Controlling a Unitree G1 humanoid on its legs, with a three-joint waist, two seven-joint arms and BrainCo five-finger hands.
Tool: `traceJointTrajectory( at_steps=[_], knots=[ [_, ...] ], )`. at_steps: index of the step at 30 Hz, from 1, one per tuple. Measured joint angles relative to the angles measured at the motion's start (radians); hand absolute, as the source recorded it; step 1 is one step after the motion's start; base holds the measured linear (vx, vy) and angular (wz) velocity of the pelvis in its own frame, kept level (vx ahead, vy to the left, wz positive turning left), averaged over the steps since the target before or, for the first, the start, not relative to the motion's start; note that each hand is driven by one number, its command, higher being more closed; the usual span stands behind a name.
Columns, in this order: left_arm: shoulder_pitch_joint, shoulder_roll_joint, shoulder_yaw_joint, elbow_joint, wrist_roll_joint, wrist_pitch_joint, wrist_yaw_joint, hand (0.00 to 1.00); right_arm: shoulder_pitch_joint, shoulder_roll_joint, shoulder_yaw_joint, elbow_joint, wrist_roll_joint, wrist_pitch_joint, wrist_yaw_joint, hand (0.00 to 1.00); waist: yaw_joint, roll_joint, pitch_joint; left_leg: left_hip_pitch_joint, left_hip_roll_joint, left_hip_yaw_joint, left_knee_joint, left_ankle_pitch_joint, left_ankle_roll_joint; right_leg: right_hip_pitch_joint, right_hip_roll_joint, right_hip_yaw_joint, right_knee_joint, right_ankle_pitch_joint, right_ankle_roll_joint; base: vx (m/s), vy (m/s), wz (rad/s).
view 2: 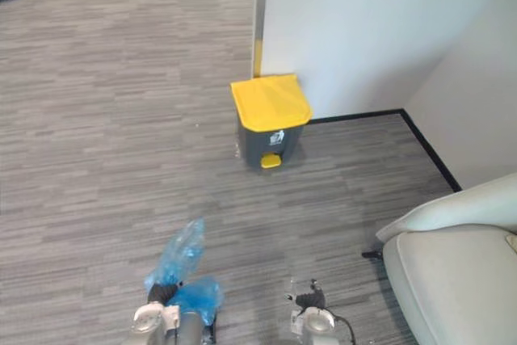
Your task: Gather rubbish on tea table into small bin, then transfer packed bag to large trash can.
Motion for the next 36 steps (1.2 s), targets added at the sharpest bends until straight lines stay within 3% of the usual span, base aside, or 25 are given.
traceJointTrajectory(
  at_steps=[1,4,5,7,8,9,11,12,14,16,18,21,23,24,25,28,30,32,34,36],
  knots=[
    [-0.001,0.010,-0.020,0.003,0.000,0.003,0.000,1.00,0.006,0.000,0.000,-0.001,0.000,0.001,0.001,0.00,-0.008,-0.001,-0.001,0.033,-0.004,0.004,-0.002,-0.019,0.007,-0.063,-0.014,-0.015,0.133,0.001,0.013,0.38,0.075,-0.11],
    [-0.010,0.011,-0.021,0.005,0.000,0.007,0.001,1.00,0.008,-0.002,0.000,-0.025,-0.001,-0.002,0.002,0.00,-0.017,0.002,0.004,0.138,-0.003,0.009,-0.069,-0.042,-0.001,-0.212,-0.043,-0.141,0.249,-0.046,-0.085,0.39,0.002,-0.09],
    [-0.017,0.010,-0.021,0.017,0.000,0.008,0.001,1.00,0.001,-0.008,0.001,-0.022,-0.001,-0.003,0.002,0.00,-0.022,0.003,0.006,0.182,0.005,0.009,-0.096,-0.041,-0.002,-0.241,-0.037,-0.185,0.200,-0.063,-0.116,0.41,-0.077,0.09],
    [-0.028,0.010,-0.021,0.029,0.001,0.008,0.001,1.00,-0.002,-0.015,0.004,-0.023,-0.002,-0.004,0.002,0.00,-0.031,0.007,0.010,0.234,0.026,0.004,-0.119,-0.041,-0.003,-0.279,-0.014,-0.228,0.044,-0.062,-0.139,0.41,-0.150,0.24],
    [-0.031,0.017,-0.022,0.038,0.001,0.007,0.001,1.00,-0.003,-0.017,0.007,-0.019,-0.002,-0.003,0.001,0.00,-0.037,-0.002,0.006,0.253,0.022,-0.010,-0.132,-0.043,-0.010,-0.281,0.004,-0.226,-0.123,0.008,-0.144,0.48,-0.230,0.41],
    [-0.031,0.034,-0.027,0.040,0.002,0.006,0.001,1.00,0.002,-0.017,0.010,-0.010,-0.002,-0.003,0.000,0.00,-0.045,-0.024,0.004,0.263,0.001,-0.034,-0.138,-0.047,-0.019,-0.273,0.004,-0.210,-0.244,0.144,-0.187,0.42,-0.205,0.32],
    [-0.048,0.017,-0.033,0.081,0.004,0.006,-0.001,1.00,-0.032,-0.064,0.011,0.026,-0.002,-0.003,0.002,0.00,-0.043,0.033,0.007,0.277,0.048,-0.109,-0.144,-0.045,-0.048,-0.257,0.049,-0.225,-0.223,0.102,-0.209,0.43,-0.200,-0.01],
    [-0.052,0.003,-0.029,0.084,0.005,0.006,0.001,1.00,-0.038,-0.078,-0.007,0.038,-0.002,0.000,0.000,0.00,-0.051,0.055,0.013,0.267,0.066,-0.135,-0.109,-0.026,-0.077,-0.248,0.058,-0.243,-0.217,0.065,-0.219,0.43,-0.225,0.03],
    [-0.060,-0.005,-0.023,0.084,0.005,0.006,0.000,1.00,-0.036,-0.080,-0.023,0.044,0.000,-0.001,0.000,0.00,-0.056,0.071,0.024,0.241,0.095,-0.145,-0.013,-0.011,-0.101,-0.202,0.072,-0.269,-0.240,0.052,-0.228,0.32,-0.182,0.24],
    [-0.063,-0.023,0.000,0.072,0.005,0.006,-0.002,1.00,-0.023,-0.075,-0.002,0.050,-0.001,0.002,-0.001,0.00,-0.055,0.070,0.033,0.129,0.155,-0.156,0.299,0.078,-0.108,-0.074,0.098,-0.290,-0.336,0.043,-0.236,0.31,-0.149,0.29],
    [-0.038,-0.036,0.001,0.042,0.004,0.006,-0.004,1.00,-0.018,-0.064,0.005,0.047,0.001,0.001,-0.001,0.00,-0.044,0.061,0.035,0.034,0.195,-0.119,0.488,0.037,-0.098,0.021,0.112,-0.294,-0.408,0.042,-0.240,0.27,-0.070,0.04],
    [-0.025,-0.040,0.002,0.012,0.003,0.006,-0.008,1.00,-0.020,-0.044,-0.006,0.048,0.002,0.001,-0.002,0.00,-0.031,0.049,0.028,-0.076,0.187,-0.043,0.377,0.000,-0.072,0.089,0.109,-0.289,-0.485,0.048,-0.234,0.26,0.012,-0.12],
    [-0.030,-0.045,0.001,0.011,0.003,0.006,-0.011,1.00,-0.022,-0.044,-0.015,0.048,0.003,0.002,-0.002,0.00,-0.018,0.049,0.028,-0.116,0.139,-0.030,0.164,0.017,-0.060,0.120,0.090,-0.278,-0.518,0.052,-0.206,0.27,0.119,-0.15],
    [-0.031,-0.046,0.000,0.012,0.004,0.005,-0.012,1.00,-0.022,-0.050,-0.015,0.054,0.003,0.001,-0.002,0.00,-0.015,0.053,0.028,-0.114,0.121,-0.030,0.077,0.060,-0.056,0.130,0.086,-0.275,-0.521,0.051,-0.193,0.27,0.145,-0.11],
    [-0.026,-0.045,-0.001,0.016,0.002,0.004,-0.015,1.00,-0.019,-0.061,-0.016,0.065,0.002,0.002,-0.003,0.00,-0.013,0.075,0.019,-0.109,0.100,-0.040,-0.036,0.191,-0.053,0.142,0.097,-0.261,-0.531,0.043,-0.167,0.28,0.132,-0.08],
    [-0.037,-0.001,-0.002,0.033,0.004,-0.002,-0.021,1.00,-0.018,-0.031,-0.021,0.071,0.002,0.007,-0.002,0.00,-0.004,0.002,0.007,-0.048,0.032,-0.008,-0.116,0.192,-0.040,0.152,0.037,-0.218,-0.554,0.038,-0.124,0.22,0.138,-0.13],
    [-0.042,0.006,-0.006,0.056,0.005,-0.001,-0.022,1.00,-0.021,-0.032,-0.022,0.072,0.000,0.007,-0.002,0.00,-0.006,-0.012,0.004,-0.024,0.004,0.007,-0.131,0.168,-0.019,0.147,0.006,-0.209,-0.511,0.025,-0.106,0.22,0.131,-0.11],
    [-0.046,0.005,-0.010,0.071,0.005,0.001,-0.022,1.00,-0.020,-0.043,-0.015,0.077,0.000,0.007,-0.001,0.00,-0.006,0.000,0.010,0.039,-0.019,0.017,-0.160,0.126,-0.009,0.074,-0.032,-0.162,-0.267,0.016,-0.086,0.17,0.171,-0.08],
    [-0.040,0.020,-0.043,0.082,0.005,0.002,-0.021,1.00,-0.015,-0.043,-0.014,0.071,-0.001,0.005,0.002,0.00,-0.019,-0.006,0.010,0.086,-0.046,0.008,-0.167,0.107,0.011,-0.034,-0.074,-0.119,0.002,0.049,-0.051,0.18,0.129,0.19],
    [-0.036,0.039,-0.048,0.082,0.005,0.002,-0.019,1.00,-0.012,-0.042,-0.013,0.071,-0.001,0.006,0.002,0.00,-0.024,-0.014,0.008,0.119,-0.049,-0.009,-0.162,0.079,0.018,-0.093,-0.078,-0.106,0.116,0.012,-0.073,0.23,0.027,0.28]
  ],
)
